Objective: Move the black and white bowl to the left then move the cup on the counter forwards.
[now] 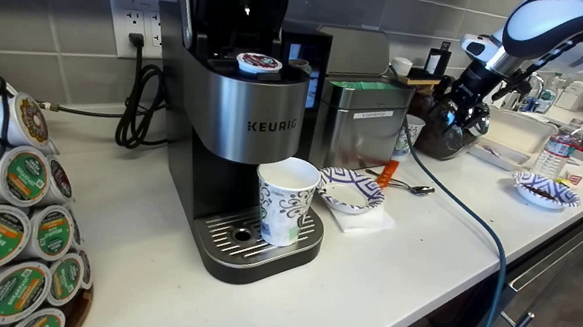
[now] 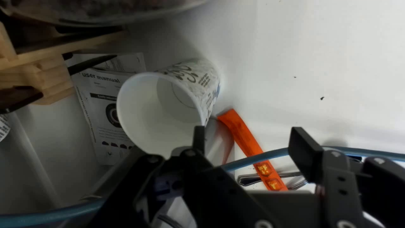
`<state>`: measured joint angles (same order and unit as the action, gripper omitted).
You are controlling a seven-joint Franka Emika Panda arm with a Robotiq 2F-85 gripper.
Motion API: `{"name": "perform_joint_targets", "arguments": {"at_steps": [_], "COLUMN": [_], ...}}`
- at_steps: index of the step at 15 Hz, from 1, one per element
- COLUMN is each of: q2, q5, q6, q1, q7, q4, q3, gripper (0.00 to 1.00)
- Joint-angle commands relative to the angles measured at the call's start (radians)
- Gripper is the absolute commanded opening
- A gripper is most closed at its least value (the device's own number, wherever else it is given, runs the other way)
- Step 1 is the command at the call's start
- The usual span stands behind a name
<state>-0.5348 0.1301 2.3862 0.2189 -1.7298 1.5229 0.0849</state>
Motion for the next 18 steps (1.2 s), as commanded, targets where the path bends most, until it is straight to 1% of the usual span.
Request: {"name": "perform_joint_targets", "arguments": {"at_steps": [1, 2, 3, 4, 5, 6, 7, 8, 9, 10, 11, 12, 13, 14, 15, 16, 18], "q2": [-0.078, -0.091, -0.102, -0.113, -0.124, -0.135, -0.145, -0.154, -0.164, -0.173, -0.18, -0.189, -0.196, -0.203, -0.208, -0.214, -0.222], "q5": [0.023, 0.013, 0.012, 0.009, 0.004, -0.002, -0.004, -0.008, -0.01, -0.011, -0.012, -0.013, -0.013, -0.014, -0.016, -0.019, -0.024], "q6": [-0.05, -0.046, -0.043, -0.046, -0.049, -0.052, -0.055, -0.059, -0.064, -0.066, -0.07, -0.075, -0.079, -0.081, -0.083, -0.085, -0.092], "q1": [0.016, 0.012, 0.01, 0.008, 0.006, 0.003, 0.001, -0.001, -0.004, -0.004, -0.005, -0.006, -0.007, -0.007, -0.009, -0.01, -0.011], "q7": [-0.04, -0.041, -0.044, -0.047, -0.05, -0.05, -0.05, -0.049, -0.047, -0.048, -0.048, -0.048, -0.048, -0.047, -0.045, -0.044, -0.041], "q4": [-0.119, -0.137, -0.153, -0.168, -0.182, -0.195, -0.207, -0.218, -0.231, -0.238, -0.248, -0.258, -0.265, -0.274, -0.279, -0.285, -0.293], "q3": [0.023, 0.022, 0.026, 0.029, 0.029, 0.029, 0.03, 0.029, 0.028, 0.028, 0.029, 0.028, 0.028, 0.028, 0.027, 0.025, 0.022], "gripper": [0.62, 0.62, 0.58, 0.6, 0.55, 0.52, 0.46, 0.49, 0.41, 0.39, 0.35, 0.27, 0.23, 0.16, 0.07, 0.01, 0.0]}}
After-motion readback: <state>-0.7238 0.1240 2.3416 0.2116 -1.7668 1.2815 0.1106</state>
